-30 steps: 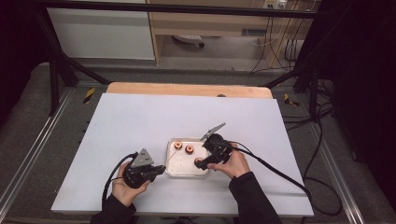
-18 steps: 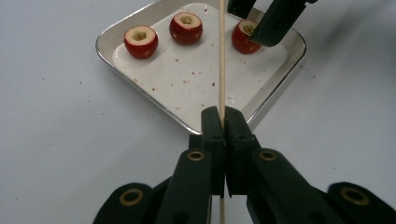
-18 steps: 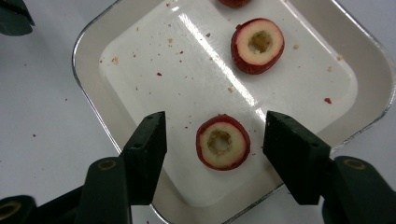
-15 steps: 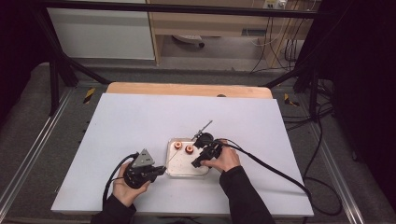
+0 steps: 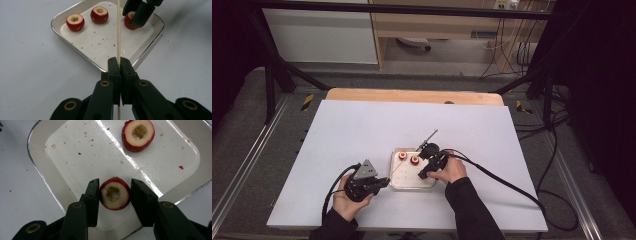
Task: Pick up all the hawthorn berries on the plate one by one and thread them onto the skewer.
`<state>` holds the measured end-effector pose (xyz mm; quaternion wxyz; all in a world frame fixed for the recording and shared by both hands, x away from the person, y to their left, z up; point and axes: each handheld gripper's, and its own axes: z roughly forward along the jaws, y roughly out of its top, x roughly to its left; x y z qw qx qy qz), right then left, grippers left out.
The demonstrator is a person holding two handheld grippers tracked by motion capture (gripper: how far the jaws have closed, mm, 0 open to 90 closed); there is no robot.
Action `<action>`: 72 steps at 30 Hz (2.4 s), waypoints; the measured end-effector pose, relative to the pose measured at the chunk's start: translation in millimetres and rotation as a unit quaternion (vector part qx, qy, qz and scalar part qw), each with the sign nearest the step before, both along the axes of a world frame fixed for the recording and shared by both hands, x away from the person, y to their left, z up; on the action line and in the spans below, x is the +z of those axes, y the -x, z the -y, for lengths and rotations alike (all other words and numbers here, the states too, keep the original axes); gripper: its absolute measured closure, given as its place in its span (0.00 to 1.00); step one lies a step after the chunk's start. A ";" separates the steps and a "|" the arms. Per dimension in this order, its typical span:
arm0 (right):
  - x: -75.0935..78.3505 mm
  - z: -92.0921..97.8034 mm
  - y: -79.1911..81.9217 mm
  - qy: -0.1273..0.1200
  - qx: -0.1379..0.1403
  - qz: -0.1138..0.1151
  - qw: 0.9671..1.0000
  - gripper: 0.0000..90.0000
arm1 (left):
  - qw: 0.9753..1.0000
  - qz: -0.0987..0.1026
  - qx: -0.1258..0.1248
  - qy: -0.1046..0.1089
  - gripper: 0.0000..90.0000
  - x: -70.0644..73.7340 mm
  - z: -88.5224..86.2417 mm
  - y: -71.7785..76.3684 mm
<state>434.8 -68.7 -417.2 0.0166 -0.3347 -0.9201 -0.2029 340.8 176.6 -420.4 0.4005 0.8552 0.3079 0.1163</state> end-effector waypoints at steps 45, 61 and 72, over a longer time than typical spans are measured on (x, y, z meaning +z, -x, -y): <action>14.9 38.5 31.1 -0.497 -0.233 0.150 0.822 0.67 | 0.992 -0.020 0.081 0.095 0.98 2.8 12.7 11.7; 9.9 31.4 39.1 -0.563 -0.244 0.170 0.771 0.68 | 0.991 -0.017 0.073 0.114 0.98 5.9 27.4 12.5; 6.8 30.0 40.5 -0.569 -0.230 0.167 0.771 0.68 | 0.991 -0.020 0.071 0.113 0.98 5.4 28.7 12.0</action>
